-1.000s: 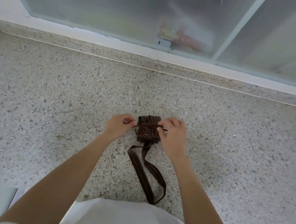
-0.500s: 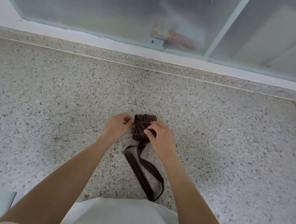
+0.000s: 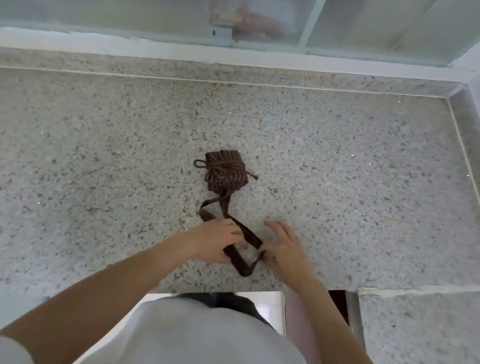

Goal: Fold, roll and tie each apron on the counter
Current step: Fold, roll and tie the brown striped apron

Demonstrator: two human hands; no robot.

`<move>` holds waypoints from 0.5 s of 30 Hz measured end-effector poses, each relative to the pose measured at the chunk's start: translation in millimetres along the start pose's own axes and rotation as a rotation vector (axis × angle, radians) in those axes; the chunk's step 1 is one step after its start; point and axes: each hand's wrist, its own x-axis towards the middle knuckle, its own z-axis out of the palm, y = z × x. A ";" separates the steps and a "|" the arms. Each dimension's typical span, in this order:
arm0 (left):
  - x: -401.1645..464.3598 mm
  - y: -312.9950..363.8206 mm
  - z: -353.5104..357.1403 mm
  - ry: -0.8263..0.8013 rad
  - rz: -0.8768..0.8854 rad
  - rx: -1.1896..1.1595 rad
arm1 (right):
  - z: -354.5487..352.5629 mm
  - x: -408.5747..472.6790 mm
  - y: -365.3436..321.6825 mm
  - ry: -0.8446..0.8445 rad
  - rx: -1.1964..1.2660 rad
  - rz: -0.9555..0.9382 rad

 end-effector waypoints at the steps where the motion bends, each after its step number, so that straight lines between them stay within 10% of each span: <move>1: -0.2 0.1 4.0 -0.023 0.012 0.071 | -0.4 -5.2 -3.7 0.039 0.054 0.029; 15: 11.0 86.1 -103.2 0.290 0.117 -0.497 | -91.8 -93.6 -78.0 0.641 0.738 0.436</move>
